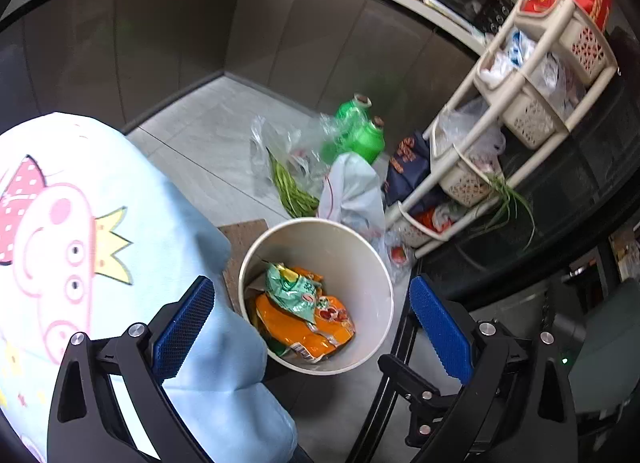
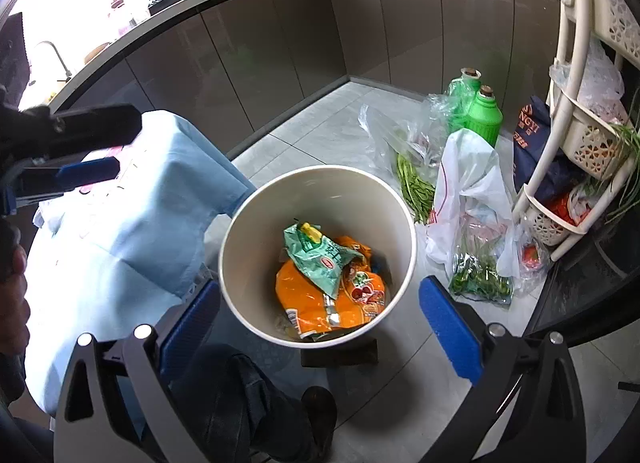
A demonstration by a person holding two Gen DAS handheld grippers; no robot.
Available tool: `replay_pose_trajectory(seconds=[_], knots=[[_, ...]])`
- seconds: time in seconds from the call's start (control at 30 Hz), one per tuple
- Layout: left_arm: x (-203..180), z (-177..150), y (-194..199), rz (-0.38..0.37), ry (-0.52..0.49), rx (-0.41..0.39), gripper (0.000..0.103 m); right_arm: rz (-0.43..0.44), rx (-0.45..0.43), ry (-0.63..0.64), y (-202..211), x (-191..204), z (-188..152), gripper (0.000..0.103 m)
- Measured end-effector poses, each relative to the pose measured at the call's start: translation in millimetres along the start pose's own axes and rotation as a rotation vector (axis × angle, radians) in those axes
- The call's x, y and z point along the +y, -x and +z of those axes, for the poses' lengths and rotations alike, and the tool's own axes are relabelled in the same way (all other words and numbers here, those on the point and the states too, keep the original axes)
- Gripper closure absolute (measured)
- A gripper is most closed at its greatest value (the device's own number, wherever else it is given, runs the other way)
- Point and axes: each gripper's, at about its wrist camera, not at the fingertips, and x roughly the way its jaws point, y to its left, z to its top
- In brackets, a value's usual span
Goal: Collect trash
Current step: 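Open both tools to drop the green wrapper and chip bag into the bin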
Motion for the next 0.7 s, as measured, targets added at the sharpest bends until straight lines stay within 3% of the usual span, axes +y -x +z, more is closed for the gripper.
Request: replay_pose_trajectory(seconds=[0.37,0.7], knots=[[14.4,0.3,65.0,0.074,0.047,-0.094,0.009,0.022,-0.024,0.086,16.5,35.8,12.3,0.004],[40.1,-13.7,131.0,0.114,0.103,-0.19,0.009,0.065,-0.035,0.203,28.0,94.8,23.0,0.003]])
